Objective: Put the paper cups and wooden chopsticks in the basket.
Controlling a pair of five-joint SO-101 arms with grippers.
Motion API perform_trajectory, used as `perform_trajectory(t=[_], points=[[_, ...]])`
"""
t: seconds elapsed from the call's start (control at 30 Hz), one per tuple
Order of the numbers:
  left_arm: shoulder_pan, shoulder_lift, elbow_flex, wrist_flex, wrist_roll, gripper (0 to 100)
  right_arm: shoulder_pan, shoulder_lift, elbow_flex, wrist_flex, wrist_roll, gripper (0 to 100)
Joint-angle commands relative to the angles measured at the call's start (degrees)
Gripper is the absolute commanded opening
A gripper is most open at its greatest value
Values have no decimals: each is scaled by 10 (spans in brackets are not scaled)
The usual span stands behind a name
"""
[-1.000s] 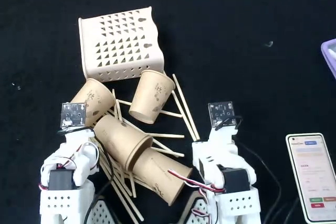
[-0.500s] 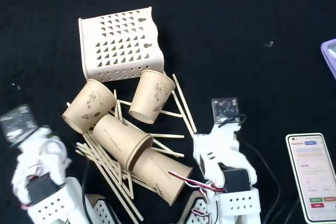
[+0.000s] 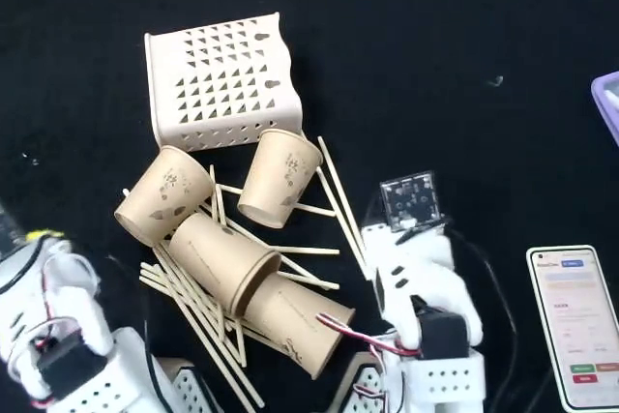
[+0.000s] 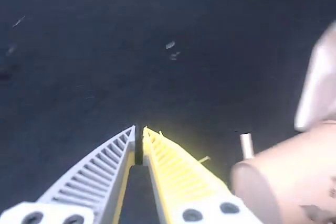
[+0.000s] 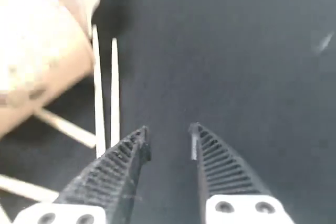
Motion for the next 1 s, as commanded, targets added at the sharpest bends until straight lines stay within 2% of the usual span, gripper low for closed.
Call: perform_trajectory(t=[0.0,0.1,0.23,0.37,0.5,0.63,0.73,0.87,0.97], points=[[68,4,11,-102,-13,41,11,-53,-132,-38,-6,137],[68,5,-7,-155,-25,111,10,-46,-242,-29,-10,137],[69,9,-101,-150,-11,143,4,9,-406,-15,-14,137],[73,11,-193,-150,-10,134,-47,152,-587,24,-15,138],[116,15,-197,-145,-13,134,-106,327,-708,61,-62,138],[126,63,-156,-142,-14,135,-123,467,-735,57,-84,136],[130,126,-133,-144,-14,135,-119,546,-708,18,-90,135],[154,222,-132,-159,-14,135,-85,615,-625,-104,-98,135],[169,296,-151,-178,-14,135,-78,654,-554,-192,-149,134]])
